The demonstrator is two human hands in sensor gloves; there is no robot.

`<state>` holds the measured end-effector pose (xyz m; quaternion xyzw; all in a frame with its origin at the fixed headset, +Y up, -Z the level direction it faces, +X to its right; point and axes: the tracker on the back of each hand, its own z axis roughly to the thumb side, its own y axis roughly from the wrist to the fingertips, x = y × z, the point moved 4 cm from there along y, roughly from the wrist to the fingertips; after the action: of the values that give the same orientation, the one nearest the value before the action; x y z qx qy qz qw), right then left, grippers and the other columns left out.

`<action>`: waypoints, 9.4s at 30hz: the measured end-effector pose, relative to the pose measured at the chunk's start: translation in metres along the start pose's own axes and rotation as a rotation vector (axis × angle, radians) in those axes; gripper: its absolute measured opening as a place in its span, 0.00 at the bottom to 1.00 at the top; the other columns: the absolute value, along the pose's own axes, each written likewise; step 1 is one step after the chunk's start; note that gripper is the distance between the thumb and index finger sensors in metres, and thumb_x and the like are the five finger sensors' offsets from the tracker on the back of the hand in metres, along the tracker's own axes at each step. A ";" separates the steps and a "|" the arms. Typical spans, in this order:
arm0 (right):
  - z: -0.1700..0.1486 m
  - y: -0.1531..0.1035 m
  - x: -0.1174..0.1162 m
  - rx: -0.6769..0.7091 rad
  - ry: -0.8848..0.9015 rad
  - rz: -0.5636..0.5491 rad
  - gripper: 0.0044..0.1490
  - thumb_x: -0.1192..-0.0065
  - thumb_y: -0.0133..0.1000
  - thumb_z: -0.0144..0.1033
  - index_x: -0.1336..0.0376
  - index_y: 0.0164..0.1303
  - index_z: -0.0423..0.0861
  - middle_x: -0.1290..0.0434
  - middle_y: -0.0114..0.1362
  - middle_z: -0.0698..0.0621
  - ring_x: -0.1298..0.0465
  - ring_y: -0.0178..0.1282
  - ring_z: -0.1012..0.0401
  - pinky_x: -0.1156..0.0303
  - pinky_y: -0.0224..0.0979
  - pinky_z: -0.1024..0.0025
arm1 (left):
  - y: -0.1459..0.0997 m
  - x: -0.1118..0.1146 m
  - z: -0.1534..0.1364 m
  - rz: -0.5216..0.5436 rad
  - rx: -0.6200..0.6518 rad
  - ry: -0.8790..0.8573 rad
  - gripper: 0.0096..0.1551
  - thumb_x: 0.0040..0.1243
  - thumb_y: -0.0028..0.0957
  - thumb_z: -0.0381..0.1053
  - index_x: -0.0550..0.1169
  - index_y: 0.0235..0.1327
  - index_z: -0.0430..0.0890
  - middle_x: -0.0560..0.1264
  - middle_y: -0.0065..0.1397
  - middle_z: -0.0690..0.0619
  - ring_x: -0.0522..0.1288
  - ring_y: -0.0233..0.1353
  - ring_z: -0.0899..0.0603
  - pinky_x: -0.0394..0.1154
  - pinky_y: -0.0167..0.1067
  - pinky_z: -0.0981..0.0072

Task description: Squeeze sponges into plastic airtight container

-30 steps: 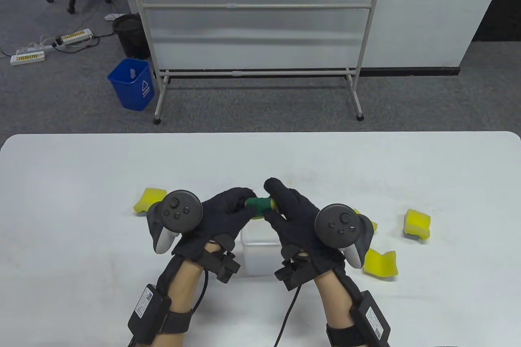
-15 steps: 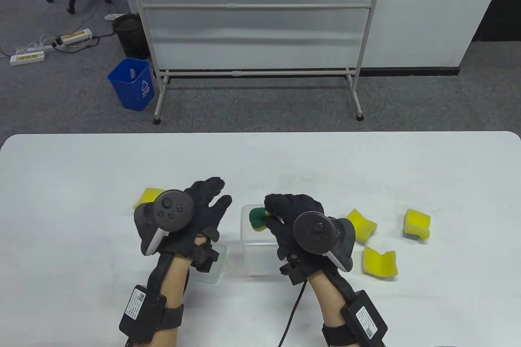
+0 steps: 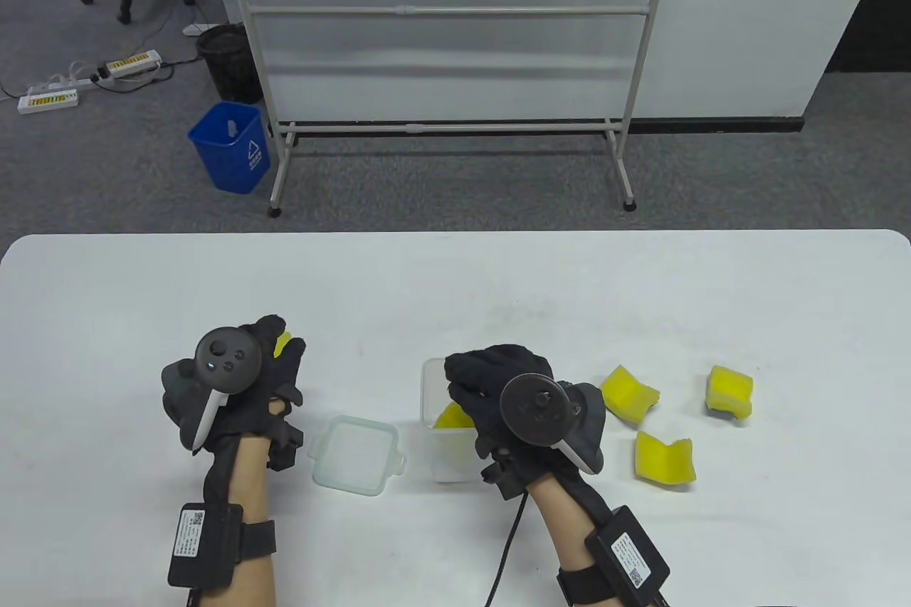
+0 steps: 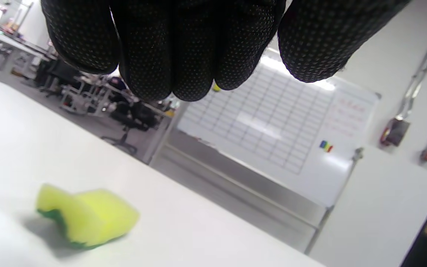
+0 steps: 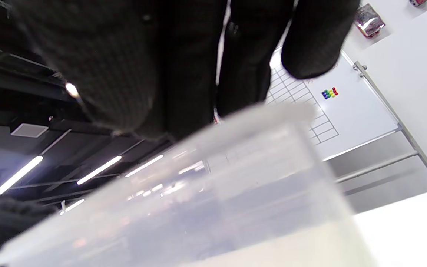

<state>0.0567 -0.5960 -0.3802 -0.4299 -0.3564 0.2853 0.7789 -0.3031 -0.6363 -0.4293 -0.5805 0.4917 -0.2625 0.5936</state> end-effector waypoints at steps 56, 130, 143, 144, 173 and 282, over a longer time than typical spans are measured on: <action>0.001 -0.002 0.031 0.055 0.501 -0.029 0.56 0.27 0.46 0.62 0.45 0.83 0.52 0.36 0.85 0.47 0.31 0.80 0.45 0.38 0.78 0.39 | -0.073 0.012 0.157 -0.742 0.671 -1.243 0.38 0.49 0.58 0.71 0.64 0.80 0.58 0.57 0.86 0.38 0.67 0.78 0.29 0.68 0.74 0.42; 0.002 -0.001 -0.016 0.019 -0.150 0.112 0.30 0.18 0.43 0.46 0.25 0.57 0.53 0.15 0.58 0.55 0.20 0.67 0.51 0.37 0.77 0.38 | -0.063 0.072 0.160 -0.610 0.652 -0.095 0.55 0.63 0.50 0.69 0.51 0.82 0.52 0.49 0.90 0.46 0.50 0.86 0.28 0.56 0.75 0.27; -0.001 -0.002 -0.021 0.027 -0.137 0.112 0.24 0.19 0.43 0.51 0.17 0.47 0.54 0.17 0.63 0.54 0.22 0.71 0.52 0.37 0.77 0.38 | -0.062 0.073 0.159 -0.623 0.641 -0.121 0.54 0.63 0.49 0.69 0.52 0.82 0.52 0.49 0.89 0.47 0.51 0.85 0.28 0.56 0.75 0.27; -0.002 -0.002 -0.020 0.025 -0.128 0.106 0.24 0.20 0.44 0.51 0.17 0.47 0.54 0.17 0.63 0.54 0.22 0.70 0.51 0.36 0.76 0.39 | -0.062 0.073 0.159 -0.622 0.640 -0.121 0.54 0.63 0.49 0.69 0.52 0.82 0.52 0.49 0.89 0.46 0.51 0.85 0.28 0.56 0.75 0.27; -0.121 -0.026 -0.102 -0.447 -0.358 0.784 0.44 0.23 0.50 0.47 0.36 0.78 0.53 0.36 0.85 0.48 0.32 0.81 0.44 0.42 0.80 0.38 | -0.062 0.074 0.159 -0.626 0.653 -0.124 0.53 0.62 0.50 0.69 0.52 0.82 0.53 0.48 0.89 0.46 0.50 0.85 0.28 0.56 0.75 0.26; 0.003 0.006 0.004 -0.015 0.081 -0.015 0.29 0.16 0.42 0.44 0.23 0.56 0.53 0.18 0.61 0.54 0.23 0.70 0.50 0.33 0.74 0.44 | -0.058 0.021 0.150 -0.408 0.599 -0.187 0.46 0.63 0.52 0.66 0.60 0.81 0.52 0.60 0.87 0.44 0.58 0.84 0.30 0.61 0.74 0.29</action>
<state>0.0555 -0.5892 -0.3833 -0.4443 -0.3300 0.2592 0.7915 -0.1466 -0.6007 -0.4036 -0.4887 0.2109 -0.4536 0.7148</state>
